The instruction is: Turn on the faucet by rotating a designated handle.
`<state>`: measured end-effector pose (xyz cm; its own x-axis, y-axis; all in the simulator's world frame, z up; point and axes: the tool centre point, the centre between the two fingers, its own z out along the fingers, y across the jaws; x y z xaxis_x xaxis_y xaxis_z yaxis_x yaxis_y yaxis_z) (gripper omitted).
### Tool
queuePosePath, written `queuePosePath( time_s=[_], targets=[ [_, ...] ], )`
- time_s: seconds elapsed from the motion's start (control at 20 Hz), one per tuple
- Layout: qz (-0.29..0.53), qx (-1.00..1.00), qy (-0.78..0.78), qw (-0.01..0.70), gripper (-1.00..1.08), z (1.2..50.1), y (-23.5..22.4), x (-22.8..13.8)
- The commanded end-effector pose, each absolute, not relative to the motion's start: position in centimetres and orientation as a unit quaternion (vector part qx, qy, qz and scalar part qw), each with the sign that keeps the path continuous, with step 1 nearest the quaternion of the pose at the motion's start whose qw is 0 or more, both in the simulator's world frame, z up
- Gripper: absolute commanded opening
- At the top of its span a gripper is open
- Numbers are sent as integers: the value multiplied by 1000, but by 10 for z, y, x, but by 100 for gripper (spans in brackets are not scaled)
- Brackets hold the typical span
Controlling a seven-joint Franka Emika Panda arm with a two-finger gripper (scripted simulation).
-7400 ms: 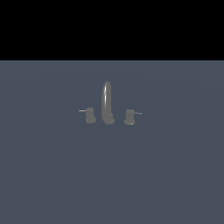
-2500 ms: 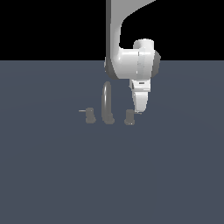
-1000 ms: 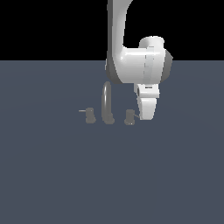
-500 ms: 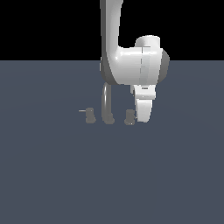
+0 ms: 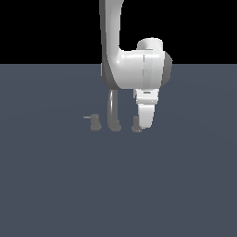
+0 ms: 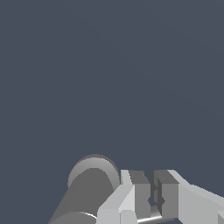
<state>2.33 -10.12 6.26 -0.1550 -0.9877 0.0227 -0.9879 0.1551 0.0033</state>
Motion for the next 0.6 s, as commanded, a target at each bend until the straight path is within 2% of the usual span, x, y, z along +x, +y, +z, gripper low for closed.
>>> queuePosePath(
  time_s=[0.0,0.55],
  targets=[
    [5,656,-755,7,-100,63,-87,32],
    [0,675,-738,0,-100,63,-38,64]
  ],
)
